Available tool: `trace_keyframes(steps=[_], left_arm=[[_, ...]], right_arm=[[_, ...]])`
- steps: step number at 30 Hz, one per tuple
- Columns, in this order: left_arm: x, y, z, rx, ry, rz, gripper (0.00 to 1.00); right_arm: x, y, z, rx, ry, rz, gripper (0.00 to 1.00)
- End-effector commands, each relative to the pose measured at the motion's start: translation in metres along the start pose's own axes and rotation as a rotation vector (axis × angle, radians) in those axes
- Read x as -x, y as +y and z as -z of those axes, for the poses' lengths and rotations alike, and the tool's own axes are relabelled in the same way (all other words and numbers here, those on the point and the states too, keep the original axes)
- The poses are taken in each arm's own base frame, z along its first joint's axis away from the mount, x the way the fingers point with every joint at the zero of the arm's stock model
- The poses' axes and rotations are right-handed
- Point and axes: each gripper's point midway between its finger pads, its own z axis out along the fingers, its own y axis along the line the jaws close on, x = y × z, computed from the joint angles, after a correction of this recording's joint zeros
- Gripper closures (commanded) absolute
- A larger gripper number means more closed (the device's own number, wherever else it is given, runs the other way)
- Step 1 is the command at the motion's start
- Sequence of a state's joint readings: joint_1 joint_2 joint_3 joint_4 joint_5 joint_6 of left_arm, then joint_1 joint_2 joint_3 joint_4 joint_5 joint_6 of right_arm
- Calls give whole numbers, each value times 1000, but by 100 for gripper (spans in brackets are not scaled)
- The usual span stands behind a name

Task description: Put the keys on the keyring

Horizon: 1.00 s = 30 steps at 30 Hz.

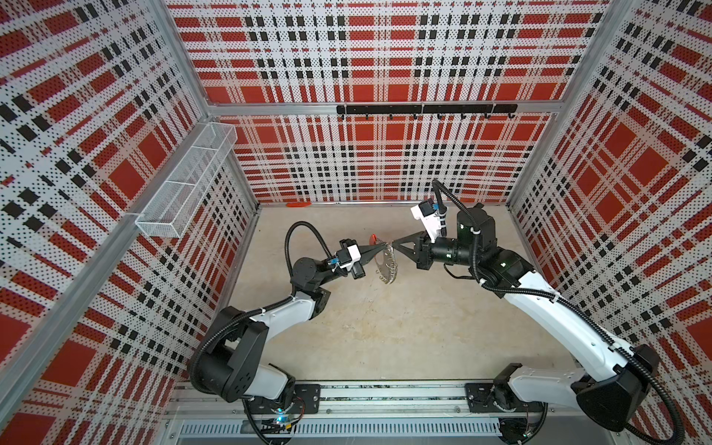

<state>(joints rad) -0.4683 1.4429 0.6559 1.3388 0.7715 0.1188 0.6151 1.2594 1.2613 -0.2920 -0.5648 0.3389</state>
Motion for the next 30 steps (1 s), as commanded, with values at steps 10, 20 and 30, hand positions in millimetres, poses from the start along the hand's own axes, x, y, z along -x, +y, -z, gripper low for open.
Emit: trace_keyframes(steps=[10,20,30], left_arm=[[16,0,0,4,-51,-43,100],[21,-2,-1,-8,-68,-30,100],[25,-7,-4,-37,-84,-8,100]], right_arm=[[11,3,-5,-14,-25,59,100],[11,-1,-8,-63,-37,106,100],[16,-18,-10,-172,-109,158,100]])
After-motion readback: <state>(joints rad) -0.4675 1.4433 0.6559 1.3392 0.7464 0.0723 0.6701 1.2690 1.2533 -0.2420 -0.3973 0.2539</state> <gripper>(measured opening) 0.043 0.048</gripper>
